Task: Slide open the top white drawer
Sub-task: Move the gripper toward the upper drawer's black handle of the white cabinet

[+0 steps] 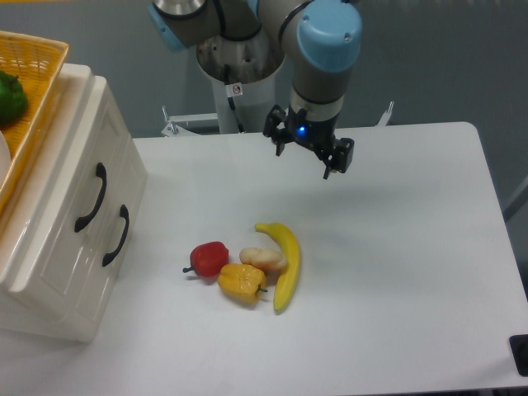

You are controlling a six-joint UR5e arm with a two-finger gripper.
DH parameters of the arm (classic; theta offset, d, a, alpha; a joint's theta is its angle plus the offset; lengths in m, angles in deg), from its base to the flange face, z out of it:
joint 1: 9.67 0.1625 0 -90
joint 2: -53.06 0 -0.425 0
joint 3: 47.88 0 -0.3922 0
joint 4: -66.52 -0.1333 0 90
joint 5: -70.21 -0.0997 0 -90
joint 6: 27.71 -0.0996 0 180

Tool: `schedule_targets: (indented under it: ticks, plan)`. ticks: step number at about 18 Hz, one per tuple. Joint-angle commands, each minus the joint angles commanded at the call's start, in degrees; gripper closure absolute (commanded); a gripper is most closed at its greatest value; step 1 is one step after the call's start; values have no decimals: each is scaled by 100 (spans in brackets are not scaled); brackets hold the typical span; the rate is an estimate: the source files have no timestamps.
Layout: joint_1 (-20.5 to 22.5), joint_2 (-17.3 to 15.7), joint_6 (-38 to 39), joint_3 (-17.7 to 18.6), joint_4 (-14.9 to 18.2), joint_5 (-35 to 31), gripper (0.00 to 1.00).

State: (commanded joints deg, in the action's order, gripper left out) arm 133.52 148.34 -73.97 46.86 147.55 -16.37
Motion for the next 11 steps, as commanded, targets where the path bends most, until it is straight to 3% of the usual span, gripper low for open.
schedule_targets:
  ticks: [6, 11]
  plan:
    - [-202, 158, 1073, -88, -9, 808, 0]
    - [-414, 237, 1689, -272, 0, 1063, 0]
